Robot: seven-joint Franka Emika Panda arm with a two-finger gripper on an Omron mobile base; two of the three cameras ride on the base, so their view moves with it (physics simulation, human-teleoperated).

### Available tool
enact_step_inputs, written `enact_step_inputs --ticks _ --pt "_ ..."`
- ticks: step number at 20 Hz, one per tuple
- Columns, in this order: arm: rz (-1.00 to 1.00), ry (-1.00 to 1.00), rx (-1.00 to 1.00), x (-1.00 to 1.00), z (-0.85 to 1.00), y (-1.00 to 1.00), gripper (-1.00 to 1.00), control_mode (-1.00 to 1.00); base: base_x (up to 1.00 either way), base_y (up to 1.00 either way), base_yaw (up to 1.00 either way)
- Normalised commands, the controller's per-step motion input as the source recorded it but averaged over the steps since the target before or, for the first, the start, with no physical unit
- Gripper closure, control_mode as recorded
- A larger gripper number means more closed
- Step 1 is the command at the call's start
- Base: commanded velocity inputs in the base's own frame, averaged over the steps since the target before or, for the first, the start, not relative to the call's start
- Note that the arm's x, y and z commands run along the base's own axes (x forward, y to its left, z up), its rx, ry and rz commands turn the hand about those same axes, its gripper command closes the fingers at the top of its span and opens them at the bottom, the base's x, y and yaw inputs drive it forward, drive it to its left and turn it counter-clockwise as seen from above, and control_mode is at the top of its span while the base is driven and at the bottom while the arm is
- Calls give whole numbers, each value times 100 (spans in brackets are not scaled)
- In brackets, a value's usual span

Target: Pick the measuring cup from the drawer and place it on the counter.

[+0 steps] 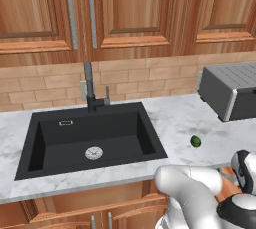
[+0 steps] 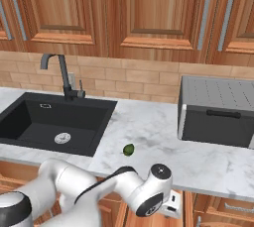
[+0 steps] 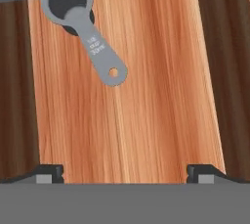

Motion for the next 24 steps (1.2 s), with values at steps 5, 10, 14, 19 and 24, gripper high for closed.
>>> enact_step_inputs --ticks 5,10,14,19,24 --pt "2 10 0 38 -55 0 -100 -100 0 0 0" --pt "1 0 0 8 -58 -3 -100 -100 0 0 0" --pt "0 0 0 17 -42 -6 -100 -100 0 0 0" --pt "0 0 1 20 -40 -17 -100 -100 0 0 0" --pt "2 0 4 4 -58 -23 -100 -100 0 0 0"
